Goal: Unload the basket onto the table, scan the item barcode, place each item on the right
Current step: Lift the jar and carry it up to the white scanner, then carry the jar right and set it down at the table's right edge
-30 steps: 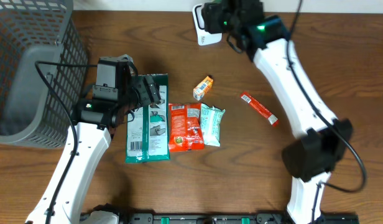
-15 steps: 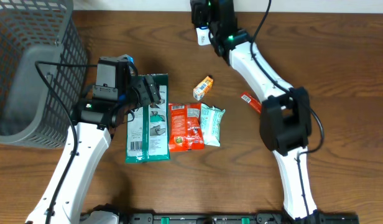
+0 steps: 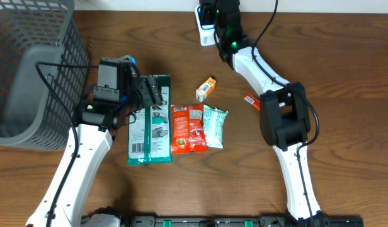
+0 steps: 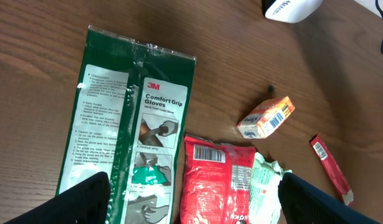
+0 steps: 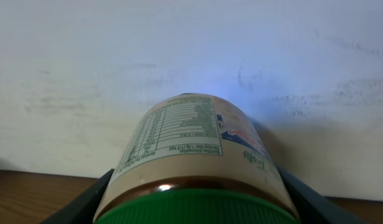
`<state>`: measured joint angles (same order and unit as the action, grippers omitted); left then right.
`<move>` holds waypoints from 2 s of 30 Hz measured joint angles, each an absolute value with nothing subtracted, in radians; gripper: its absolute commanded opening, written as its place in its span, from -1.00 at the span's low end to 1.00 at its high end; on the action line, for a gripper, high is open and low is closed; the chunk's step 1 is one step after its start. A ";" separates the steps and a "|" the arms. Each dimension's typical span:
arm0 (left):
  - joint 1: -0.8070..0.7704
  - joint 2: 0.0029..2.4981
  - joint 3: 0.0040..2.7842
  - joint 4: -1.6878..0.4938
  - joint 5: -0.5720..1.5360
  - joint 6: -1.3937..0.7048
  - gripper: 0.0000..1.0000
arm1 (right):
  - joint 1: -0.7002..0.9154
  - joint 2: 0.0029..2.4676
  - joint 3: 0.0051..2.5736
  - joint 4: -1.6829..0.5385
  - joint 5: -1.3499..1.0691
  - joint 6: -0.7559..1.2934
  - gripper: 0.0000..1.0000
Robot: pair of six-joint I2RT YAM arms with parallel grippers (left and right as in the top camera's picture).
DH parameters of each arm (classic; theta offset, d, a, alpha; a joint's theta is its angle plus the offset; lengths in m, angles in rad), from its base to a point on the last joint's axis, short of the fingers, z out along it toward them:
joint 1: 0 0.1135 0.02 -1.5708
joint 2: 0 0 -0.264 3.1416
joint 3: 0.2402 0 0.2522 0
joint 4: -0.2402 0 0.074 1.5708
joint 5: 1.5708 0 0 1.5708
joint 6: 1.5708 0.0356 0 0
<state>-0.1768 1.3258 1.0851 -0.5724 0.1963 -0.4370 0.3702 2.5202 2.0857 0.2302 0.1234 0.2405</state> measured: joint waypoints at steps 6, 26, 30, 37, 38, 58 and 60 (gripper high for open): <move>-0.177 1.326 1.085 -0.572 0.196 -0.437 0.73 | 0.370 2.520 2.086 0.239 0.119 0.241 -0.78; -0.177 1.326 1.085 -0.572 0.196 -0.437 0.72 | 0.370 2.569 2.086 0.287 0.103 0.219 -0.72; -0.177 1.326 1.085 -0.572 0.196 -0.437 0.73 | 0.369 2.518 2.084 0.155 0.099 0.212 -0.79; -0.177 1.326 1.085 -0.573 0.196 -0.437 0.73 | 0.369 2.216 2.076 -0.400 0.098 0.159 -0.87; -0.177 1.326 1.085 -0.572 0.196 -0.437 0.73 | 0.368 2.164 2.077 -0.479 0.104 0.151 -0.88; -0.177 1.326 1.085 -0.572 0.196 -0.437 0.73 | -0.149 1.925 1.987 -1.336 0.106 0.125 -0.71; -0.177 1.326 1.085 -0.572 0.196 -0.437 0.73 | -0.209 1.925 1.913 -1.284 0.095 0.129 -0.69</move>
